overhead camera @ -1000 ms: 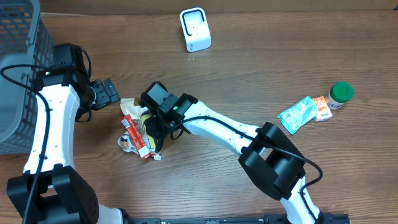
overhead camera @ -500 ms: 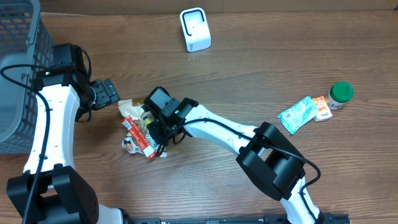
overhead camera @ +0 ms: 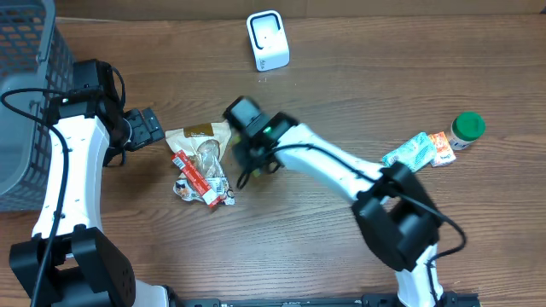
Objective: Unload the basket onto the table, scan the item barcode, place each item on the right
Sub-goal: 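Reach the right gripper to the pile and grasp the yellow tube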
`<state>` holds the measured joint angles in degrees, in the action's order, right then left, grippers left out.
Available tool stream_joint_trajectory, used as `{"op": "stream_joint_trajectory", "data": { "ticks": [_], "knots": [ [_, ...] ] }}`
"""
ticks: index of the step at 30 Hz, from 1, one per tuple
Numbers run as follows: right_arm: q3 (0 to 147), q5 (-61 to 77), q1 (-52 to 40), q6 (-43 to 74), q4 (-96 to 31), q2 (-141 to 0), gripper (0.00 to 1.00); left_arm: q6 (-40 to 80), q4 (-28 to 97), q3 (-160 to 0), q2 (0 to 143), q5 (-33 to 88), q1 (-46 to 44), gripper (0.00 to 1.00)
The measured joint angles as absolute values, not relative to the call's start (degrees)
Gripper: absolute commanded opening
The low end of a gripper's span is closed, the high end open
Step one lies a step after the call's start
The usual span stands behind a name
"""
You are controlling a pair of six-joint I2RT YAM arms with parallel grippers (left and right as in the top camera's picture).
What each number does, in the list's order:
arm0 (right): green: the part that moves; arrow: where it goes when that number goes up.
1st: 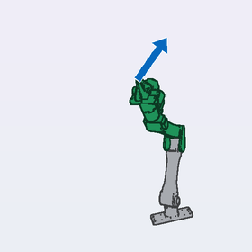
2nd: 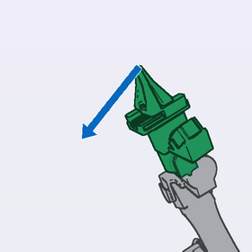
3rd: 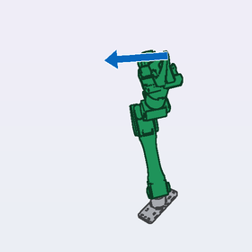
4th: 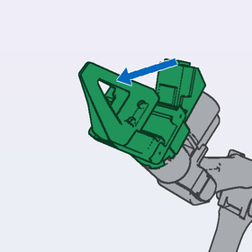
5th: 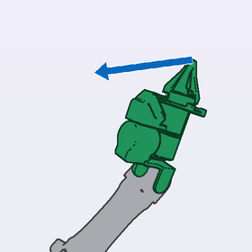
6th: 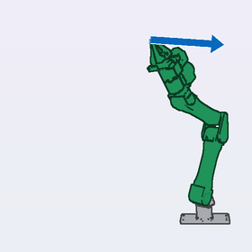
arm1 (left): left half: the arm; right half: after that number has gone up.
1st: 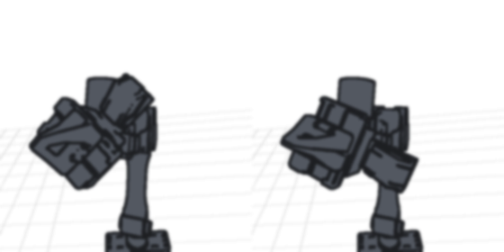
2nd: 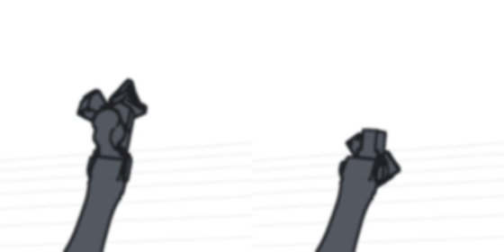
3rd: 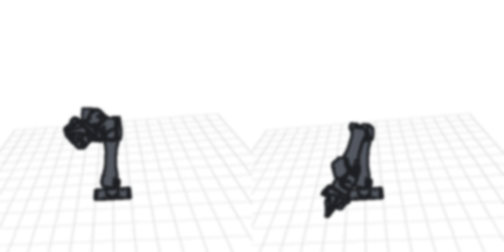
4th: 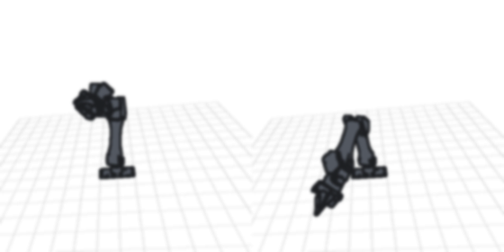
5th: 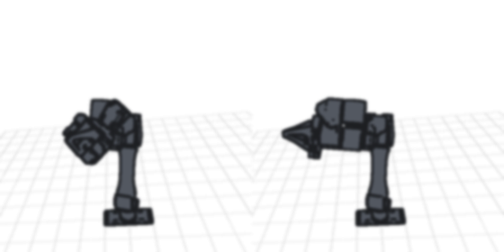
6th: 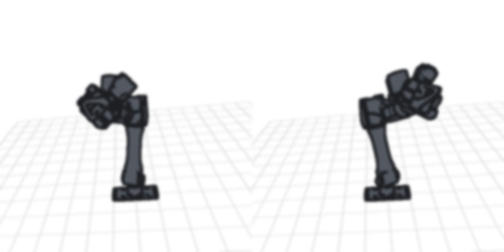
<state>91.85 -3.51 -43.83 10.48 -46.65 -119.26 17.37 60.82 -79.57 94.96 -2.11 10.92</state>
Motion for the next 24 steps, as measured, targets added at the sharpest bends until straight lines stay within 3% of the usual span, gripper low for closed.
{"op": "stream_joint_trajectory", "data": {
  "ticks": [5,16,18,24],
  "knots": [
    [92.1,-17.8,-41.9,9.6,-52.7,-117.8,0.08,17.4,60.8,-79.5,95.0,-2.1,10.9,1.00],
    [77.4,-28.1,-41.0,12.5,-44.3,-117.8,0.10,17.4,60.8,-79.5,95.0,-2.1,10.9,1.00],
    [76.1,-29.6,-41.0,12.6,-42.4,-117.8,0.23,17.4,60.8,-79.6,95.0,-2.1,10.9,1.00],
    [75.6,-31.9,-40.9,13.3,-41.5,-117.8,0.38,17.4,60.8,-79.5,95.0,-2.1,10.9,1.00]
  ]
}}
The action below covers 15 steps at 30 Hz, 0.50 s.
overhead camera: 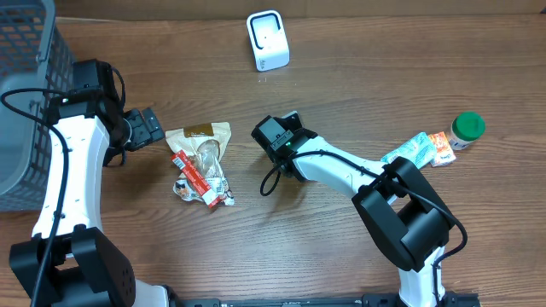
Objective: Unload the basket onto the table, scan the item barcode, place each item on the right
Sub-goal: 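Reach the right gripper to the pile and grasp the yellow tube, then set the yellow tube down on the table and withdraw right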
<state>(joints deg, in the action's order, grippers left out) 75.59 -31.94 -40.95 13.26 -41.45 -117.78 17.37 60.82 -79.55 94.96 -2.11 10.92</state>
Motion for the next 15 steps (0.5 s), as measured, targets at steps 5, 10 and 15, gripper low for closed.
{"op": "stream_joint_trajectory", "data": {
  "ticks": [5,10,15],
  "knots": [
    [75.7,-32.6,-40.9,13.5,-41.7,-117.7,0.39,17.4,60.8,-79.5,95.0,-2.1,10.9,1.00],
    [76.6,-32.0,-40.9,13.5,-44.9,-117.7,0.40,17.4,60.8,-79.5,95.0,-2.1,10.9,1.00],
    [78.3,-28.0,-40.9,13.5,-48.4,-117.7,0.41,17.4,60.8,-79.5,95.0,-2.1,10.9,1.00]
  ]
}}
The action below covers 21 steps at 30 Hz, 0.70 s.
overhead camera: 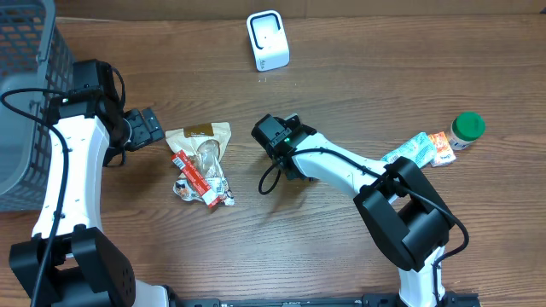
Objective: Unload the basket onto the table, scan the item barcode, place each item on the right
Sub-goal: 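Set the yellow tube down on the table and withdraw right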
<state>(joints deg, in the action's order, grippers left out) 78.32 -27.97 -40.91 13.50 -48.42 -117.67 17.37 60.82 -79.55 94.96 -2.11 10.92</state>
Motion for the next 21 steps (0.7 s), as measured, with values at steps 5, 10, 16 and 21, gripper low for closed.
{"op": "stream_joint_trajectory", "data": {
  "ticks": [5,10,16,21],
  "knots": [
    [81.4,-23.6,-40.9,13.4,-51.7,-116.6,0.41,17.4,60.8,-79.6,95.0,-2.1,10.9,1.00],
    [83.6,-19.0,-40.3,11.3,-53.7,-113.1,0.41,17.4,60.8,-79.5,95.0,-2.1,10.9,1.00],
    [84.6,-5.1,-32.1,3.3,-56.4,-111.5,0.45,17.4,60.8,-79.6,95.0,-2.1,10.9,1.00],
    [84.6,5.7,-21.9,-3.1,-57.5,-111.5,0.45,17.4,60.8,-79.5,95.0,-2.1,10.9,1.00]
  ]
}}
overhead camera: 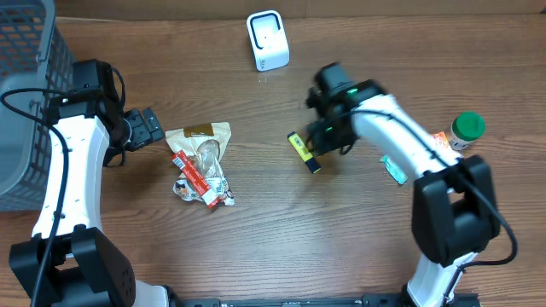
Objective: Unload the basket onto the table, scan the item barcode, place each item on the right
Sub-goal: 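Set the yellow tube down on the table and withdraw right, then lower the right gripper onto the yellow tube and grasp it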
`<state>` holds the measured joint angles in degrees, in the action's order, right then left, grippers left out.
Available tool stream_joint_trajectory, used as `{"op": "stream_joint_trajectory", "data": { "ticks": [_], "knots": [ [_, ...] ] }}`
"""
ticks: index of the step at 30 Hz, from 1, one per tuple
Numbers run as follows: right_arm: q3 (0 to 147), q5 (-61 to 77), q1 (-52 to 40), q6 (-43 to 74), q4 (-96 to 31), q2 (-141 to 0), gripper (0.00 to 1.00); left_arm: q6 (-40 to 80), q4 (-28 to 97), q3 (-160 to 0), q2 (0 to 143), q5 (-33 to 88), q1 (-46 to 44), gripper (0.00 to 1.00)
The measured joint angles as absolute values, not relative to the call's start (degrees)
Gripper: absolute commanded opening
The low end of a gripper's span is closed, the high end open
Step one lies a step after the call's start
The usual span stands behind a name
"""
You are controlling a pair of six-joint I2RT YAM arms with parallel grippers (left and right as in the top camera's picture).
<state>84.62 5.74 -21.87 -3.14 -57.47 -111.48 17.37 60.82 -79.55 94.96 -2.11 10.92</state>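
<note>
A small yellow and black item (302, 151) hangs at the tip of my right gripper (312, 147) over the middle of the table. The gripper looks shut on it, though its fingers are mostly hidden under the wrist. The white barcode scanner (267, 40) stands at the back edge, up and to the left of the item. My left gripper (159, 128) rests at the left, fingers apart, just short of a pile of snack packets (200, 162).
A grey mesh basket (26, 85) fills the far left. At the right sit a green-capped bottle (467, 126), an orange packet (441, 146) and a teal packet (394, 168) partly under my right arm.
My right gripper has moved right and back, from beside the snack pile to mid-table, and turned. The yellow and black item now shows at its tip. The left arm has not moved.
My right gripper was down at the right edge of the snack pile. Then it stood a little right of the pile, with nothing visible in it from above, and stayed there. Now it is further right with the yellow item at its tip.
</note>
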Motion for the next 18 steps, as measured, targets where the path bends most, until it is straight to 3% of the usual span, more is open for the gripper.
{"op": "stream_joint_trajectory", "data": {
  "ticks": [6,18],
  "knots": [
    [84.6,15.7,-15.2,-8.0,-58.5,-111.5,0.47,17.4,60.8,-79.5,95.0,-2.1,10.9,1.00],
    [84.6,20.8,-17.4,-10.7,-60.1,-111.5,0.47,17.4,60.8,-79.6,95.0,-2.1,10.9,1.00]
  ]
}}
